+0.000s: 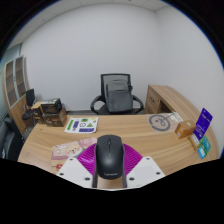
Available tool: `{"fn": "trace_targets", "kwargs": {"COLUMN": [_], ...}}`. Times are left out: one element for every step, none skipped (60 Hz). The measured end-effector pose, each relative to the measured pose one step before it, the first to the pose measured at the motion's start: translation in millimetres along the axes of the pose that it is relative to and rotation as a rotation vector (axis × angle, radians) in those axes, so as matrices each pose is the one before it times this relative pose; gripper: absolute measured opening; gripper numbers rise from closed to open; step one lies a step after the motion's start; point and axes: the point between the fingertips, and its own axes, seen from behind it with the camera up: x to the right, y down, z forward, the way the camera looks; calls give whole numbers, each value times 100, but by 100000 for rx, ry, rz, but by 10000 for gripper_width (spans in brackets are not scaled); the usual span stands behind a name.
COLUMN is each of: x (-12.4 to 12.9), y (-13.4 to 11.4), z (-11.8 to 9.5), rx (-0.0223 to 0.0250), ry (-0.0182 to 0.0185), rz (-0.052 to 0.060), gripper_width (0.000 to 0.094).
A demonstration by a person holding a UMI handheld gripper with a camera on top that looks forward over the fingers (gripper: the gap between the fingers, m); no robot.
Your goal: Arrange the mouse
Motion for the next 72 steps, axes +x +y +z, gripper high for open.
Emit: {"fn": "trace_targets", "kwargs": {"x": [-730,-719,-836,-762,-825,-835,-856,-829,-801,-769,-753,-721,-676,-602,-636,-578,-521,-544,-555,-448,-321,-287,-284,-202,-147,-65,-56,-92,-116,-119,-98,-45,-15,19,11,95,64,2,-5,64,-1,-46,14,37,-14,3,-34,-79,-4,-63,-17,-144,-44,29,78,127,126,154,274,256,150,87,53,85,23,-39,-53,2,60,110,159,160], "y": [-318,-374,-281,-341,-146,-34,119,196,208,238,306,361,364,350,522,591,599,527,463,532,628,640,542,468,462,401,421,430,398,346,324,349,399,401,303,291,265,192,-305,40,57,4,-7,-29,-23,-41,-30,28,20,22,5,36,-30,-29,-45,-81,-184,-191,-184,-167,-136,-152,-136,-123,-113,-143,-168,-118,-113,-149,-166,-149], "z": [199,278,338,372,333,364,442,444,482,551,549,550,513,622,658,589,557,529,523,515,526,478,465,393,364,381,373,346,321,331,270,247,252,183,112,195,146,42,-66,-13,-46,-42,5,37,26,48,56,43,25,27,30,-18,-33,-66,-161,-217,-273,-289,-366,-429,-591,-480,-535,-561,-623,-638,-649,-715,-780,-783,-823,-811], "rx": [-26,384,756,307,100,-243,-676,-982,-899,-771,-909,-863,-209,-604,-732,-1099,-1146,-831,-560,-589,-953,-1186,-911,-368,-371,-467,-488,-570,-523,-397,-307,-436,-657,-777,-480,-196,-224,-239,1594,397,66,159,179,212,157,281,296,103,-83,-244,-184,-408,-115,-68,-105,68,441,665,687,574,433,480,314,143,104,253,267,117,106,194,348,374], "ry": [-383,-340,-318,-579,-669,-770,-829,-784,-668,-652,-606,-542,-448,-443,-327,-273,-271,-460,-582,-492,-175,-50,-174,-146,248,419,350,89,-48,-159,-136,-22,139,266,247,416,285,44,25,488,280,113,221,239,188,98,-61,-112,142,-120,179,-377,-190,173,221,446,425,466,946,911,595,233,-94,-82,-357,-656,-542,-764,-513,-248,-12,156], "rz": [-1077,-583,-238,-528,-806,-956,-966,-766,-217,-208,-615,-589,38,390,181,-89,-2,499,786,469,-104,-408,-212,290,123,18,-155,-192,-112,26,46,-78,-351,-489,-382,-216,67,198,107,-261,-151,-127,-146,-99,4,209,228,153,97,-181,-162,-263,-261,-186,-224,-173,-37,-32,295,215,261,379,465,547,624,664,567,554,517,474,518,466], "gripper_width": [336,335,336,334,335,335,334,334,334,334,334,334,333,334,333,333,333,334,334,332,332,334,334,333,333,335,336,336,336,336,335,335,335,336,336,336,337,342,341,341,341,342,342,345,348,355,368,383,391,428,473,508,545,615,711,821,881,859,841,840,847,857,865,863,864,864,862,862,860,859,860,859]}}
